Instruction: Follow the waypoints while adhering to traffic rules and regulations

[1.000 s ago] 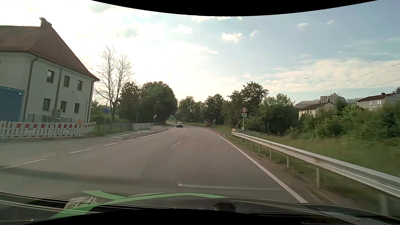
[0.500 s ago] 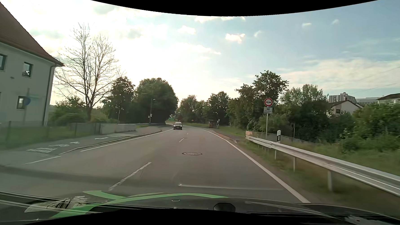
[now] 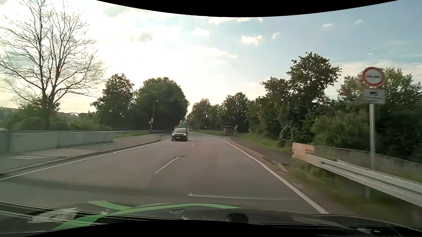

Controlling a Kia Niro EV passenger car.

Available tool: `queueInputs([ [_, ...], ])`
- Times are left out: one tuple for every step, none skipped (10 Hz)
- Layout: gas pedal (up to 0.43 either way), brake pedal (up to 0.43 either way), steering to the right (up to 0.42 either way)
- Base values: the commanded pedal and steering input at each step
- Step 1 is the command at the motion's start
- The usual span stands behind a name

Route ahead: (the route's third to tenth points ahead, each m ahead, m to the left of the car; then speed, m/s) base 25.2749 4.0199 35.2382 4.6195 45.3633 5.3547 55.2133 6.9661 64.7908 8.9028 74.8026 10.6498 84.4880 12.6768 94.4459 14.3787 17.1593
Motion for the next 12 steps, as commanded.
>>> queueInputs([
  [0.209,0.0,-0.015],
  [0.209,0.0,-0.014],
  [0.209,0.0,-0.014],
  [0.209,0.0,-0.014],
  [0.209,0.0,-0.013],
  [0.209,0.0,-0.013],
  [0.209,0.0,-0.013],
  [0.209,0.0,-0.014],
  [0.197,0.0,-0.014],
  [0.189,0.0,-0.014],
  [0.177,0.0,-0.014],
  [0.11,0.0,-0.014],
])
